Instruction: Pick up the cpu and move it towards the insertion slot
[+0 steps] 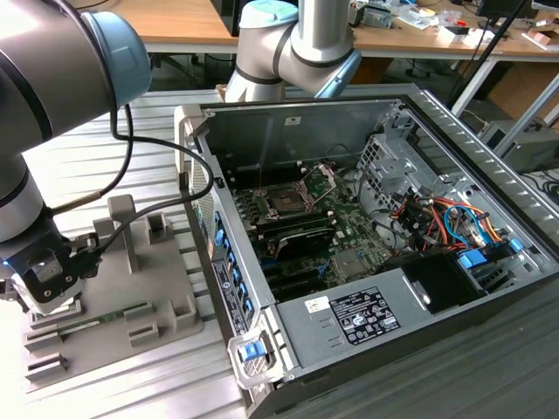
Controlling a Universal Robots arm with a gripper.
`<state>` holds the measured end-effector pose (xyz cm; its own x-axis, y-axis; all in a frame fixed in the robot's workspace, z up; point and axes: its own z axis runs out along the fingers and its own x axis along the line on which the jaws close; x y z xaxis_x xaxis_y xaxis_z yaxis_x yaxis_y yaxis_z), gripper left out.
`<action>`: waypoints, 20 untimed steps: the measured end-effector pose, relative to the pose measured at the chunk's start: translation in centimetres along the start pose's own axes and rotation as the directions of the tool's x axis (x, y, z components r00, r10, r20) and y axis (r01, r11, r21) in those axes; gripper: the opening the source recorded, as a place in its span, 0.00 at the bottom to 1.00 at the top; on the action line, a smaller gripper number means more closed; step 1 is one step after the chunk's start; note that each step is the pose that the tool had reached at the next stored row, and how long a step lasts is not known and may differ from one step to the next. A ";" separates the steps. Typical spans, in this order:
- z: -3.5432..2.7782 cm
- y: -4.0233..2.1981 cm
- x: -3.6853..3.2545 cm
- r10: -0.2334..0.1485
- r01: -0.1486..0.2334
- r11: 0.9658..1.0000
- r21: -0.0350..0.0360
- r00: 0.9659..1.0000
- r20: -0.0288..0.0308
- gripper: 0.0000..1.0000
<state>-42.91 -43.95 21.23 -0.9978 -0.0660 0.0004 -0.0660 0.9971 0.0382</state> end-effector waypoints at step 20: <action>0.54 -0.02 0.03 0.000 0.000 1.000 0.000 1.000 0.000 0.60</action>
<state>-42.95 -43.95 20.69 -0.9978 -0.0660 0.0005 -0.0660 0.9971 0.0382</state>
